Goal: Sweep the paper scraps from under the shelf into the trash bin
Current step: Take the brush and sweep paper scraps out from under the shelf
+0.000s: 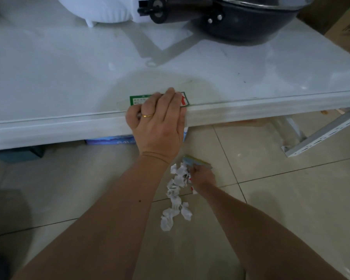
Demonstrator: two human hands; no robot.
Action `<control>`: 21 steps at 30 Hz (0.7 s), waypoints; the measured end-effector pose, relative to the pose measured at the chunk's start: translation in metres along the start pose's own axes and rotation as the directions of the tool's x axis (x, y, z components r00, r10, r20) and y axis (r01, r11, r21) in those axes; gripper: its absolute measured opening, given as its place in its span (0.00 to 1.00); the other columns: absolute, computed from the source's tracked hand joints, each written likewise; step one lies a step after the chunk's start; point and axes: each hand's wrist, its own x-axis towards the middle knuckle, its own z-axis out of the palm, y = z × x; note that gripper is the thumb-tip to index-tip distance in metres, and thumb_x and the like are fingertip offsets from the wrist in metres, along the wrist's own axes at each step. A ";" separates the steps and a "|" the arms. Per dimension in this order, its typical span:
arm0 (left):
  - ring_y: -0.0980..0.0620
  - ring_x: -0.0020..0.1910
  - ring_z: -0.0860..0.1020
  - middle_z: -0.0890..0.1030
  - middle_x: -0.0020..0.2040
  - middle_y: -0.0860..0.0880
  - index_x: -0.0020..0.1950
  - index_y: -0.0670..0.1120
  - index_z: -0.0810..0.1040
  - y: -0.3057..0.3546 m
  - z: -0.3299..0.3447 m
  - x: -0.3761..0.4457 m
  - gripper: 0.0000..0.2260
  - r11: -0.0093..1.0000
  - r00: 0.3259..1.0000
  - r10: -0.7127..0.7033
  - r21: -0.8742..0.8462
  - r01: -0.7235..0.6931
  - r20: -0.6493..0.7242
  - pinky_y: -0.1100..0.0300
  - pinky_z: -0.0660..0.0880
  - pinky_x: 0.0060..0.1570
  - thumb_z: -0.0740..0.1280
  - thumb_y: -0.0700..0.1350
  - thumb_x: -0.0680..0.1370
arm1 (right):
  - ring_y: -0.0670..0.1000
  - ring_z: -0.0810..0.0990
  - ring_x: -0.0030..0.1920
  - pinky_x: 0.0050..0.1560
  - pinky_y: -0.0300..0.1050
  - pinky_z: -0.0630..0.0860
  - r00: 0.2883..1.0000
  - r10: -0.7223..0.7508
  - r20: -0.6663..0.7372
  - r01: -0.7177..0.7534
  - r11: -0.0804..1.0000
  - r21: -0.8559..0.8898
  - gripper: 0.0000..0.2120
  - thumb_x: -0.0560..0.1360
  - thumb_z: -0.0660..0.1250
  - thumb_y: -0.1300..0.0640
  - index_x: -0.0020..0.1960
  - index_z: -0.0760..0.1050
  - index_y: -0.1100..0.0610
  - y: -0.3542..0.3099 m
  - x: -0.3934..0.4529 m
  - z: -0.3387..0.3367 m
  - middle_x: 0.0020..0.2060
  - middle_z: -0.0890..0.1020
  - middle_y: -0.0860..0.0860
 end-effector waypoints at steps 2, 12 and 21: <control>0.54 0.54 0.72 0.85 0.52 0.53 0.54 0.48 0.82 0.000 -0.001 0.000 0.17 1.000 1.000 -0.005 0.004 0.005 0.011 0.57 0.55 0.59 0.54 0.50 0.82 | 0.59 0.77 0.62 0.61 0.49 0.73 0.997 -0.061 0.041 0.064 0.996 -0.055 0.20 0.82 0.51 0.50 0.65 0.74 0.57 0.000 -0.014 0.015 0.62 0.79 0.58; 0.53 0.54 0.72 0.85 0.52 0.53 0.54 0.48 0.82 0.000 -0.007 0.004 0.16 1.000 0.999 -0.002 -0.024 0.003 0.035 0.54 0.61 0.54 0.55 0.49 0.82 | 0.60 0.81 0.53 0.50 0.48 0.76 0.950 0.132 -0.284 -0.117 0.991 0.069 0.18 0.82 0.51 0.52 0.61 0.76 0.57 0.071 -0.043 -0.022 0.52 0.83 0.59; 0.53 0.54 0.71 0.85 0.52 0.53 0.53 0.48 0.83 0.000 -0.008 0.005 0.18 1.000 0.999 -0.006 -0.027 0.007 0.044 0.54 0.60 0.55 0.53 0.50 0.82 | 0.61 0.81 0.53 0.48 0.46 0.73 0.978 0.151 -0.144 -0.118 0.970 0.214 0.19 0.81 0.54 0.52 0.55 0.80 0.62 0.054 -0.059 0.010 0.52 0.83 0.62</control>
